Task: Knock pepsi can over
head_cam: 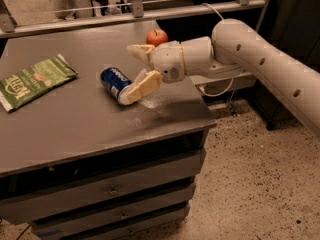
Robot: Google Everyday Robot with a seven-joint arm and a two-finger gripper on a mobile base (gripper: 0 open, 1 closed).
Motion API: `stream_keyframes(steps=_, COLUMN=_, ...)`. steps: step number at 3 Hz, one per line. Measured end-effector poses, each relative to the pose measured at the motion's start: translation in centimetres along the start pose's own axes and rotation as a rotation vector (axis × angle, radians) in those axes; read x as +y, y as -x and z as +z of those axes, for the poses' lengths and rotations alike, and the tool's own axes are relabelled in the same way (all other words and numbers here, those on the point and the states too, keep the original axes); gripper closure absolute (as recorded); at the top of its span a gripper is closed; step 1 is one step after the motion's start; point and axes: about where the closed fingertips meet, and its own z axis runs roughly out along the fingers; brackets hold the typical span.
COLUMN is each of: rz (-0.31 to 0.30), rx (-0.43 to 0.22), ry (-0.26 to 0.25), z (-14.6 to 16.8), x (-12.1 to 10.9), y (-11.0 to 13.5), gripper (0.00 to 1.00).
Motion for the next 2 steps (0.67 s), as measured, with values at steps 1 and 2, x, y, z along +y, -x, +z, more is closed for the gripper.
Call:
stream_keyframes(steps=1, rz=-0.028, rx=0.062, ry=-0.061, z=-5.4, x=-0.8, y=-0.1, gripper=0.00)
stream_keyframes(steps=2, rz=-0.030, rx=0.158, ry=-0.146, z=-11.1, x=-1.6, y=0.1, gripper=0.00)
